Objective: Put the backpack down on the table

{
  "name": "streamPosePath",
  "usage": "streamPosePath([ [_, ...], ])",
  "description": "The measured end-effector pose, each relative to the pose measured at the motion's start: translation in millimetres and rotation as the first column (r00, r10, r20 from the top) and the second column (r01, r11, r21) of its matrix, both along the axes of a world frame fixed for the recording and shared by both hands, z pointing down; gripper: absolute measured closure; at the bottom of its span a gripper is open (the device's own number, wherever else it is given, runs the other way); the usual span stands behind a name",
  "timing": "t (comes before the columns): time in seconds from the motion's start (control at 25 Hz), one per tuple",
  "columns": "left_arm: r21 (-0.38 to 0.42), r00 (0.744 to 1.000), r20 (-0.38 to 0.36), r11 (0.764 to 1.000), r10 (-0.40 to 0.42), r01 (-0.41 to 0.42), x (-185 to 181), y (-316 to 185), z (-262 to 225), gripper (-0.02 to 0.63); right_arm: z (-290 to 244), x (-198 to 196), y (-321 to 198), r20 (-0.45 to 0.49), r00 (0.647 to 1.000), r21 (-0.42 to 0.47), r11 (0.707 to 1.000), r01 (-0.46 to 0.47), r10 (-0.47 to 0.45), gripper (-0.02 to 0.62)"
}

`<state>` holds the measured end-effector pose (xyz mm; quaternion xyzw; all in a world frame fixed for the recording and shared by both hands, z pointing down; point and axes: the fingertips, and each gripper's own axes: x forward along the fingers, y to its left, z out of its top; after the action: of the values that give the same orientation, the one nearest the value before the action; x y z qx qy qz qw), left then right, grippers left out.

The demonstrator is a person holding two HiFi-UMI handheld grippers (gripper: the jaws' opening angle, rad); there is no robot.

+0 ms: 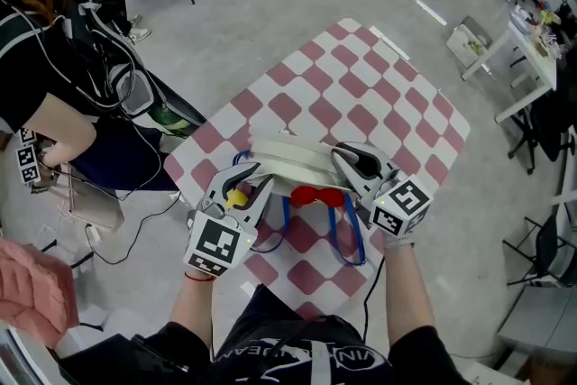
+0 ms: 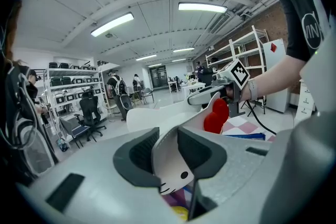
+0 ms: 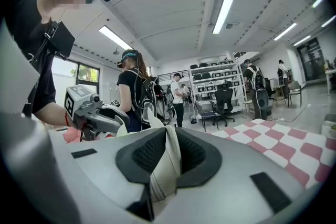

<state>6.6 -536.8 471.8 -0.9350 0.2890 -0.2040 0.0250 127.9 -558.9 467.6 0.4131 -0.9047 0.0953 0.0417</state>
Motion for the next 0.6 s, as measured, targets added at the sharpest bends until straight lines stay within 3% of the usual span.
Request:
streamPosePath([
  [0.32, 0.083, 0.995, 0.096, 0.996, -0.034, 0.026, -0.4, 5.4, -2.0, 0.512, -22.1, 3.0, 6.0, -0.108, 0.992, 0.063, 0.996, -0.057, 0.064, 0.556],
  [0.6, 0.126, 0.996, 0.07, 0.991, -0.055, 0.046, -6.0, 13.1, -21.8, 0.512, -37.4, -1.5, 23.7, -0.17, 0.983, 0.106, 0.993, -0.053, 0.071, 0.557],
])
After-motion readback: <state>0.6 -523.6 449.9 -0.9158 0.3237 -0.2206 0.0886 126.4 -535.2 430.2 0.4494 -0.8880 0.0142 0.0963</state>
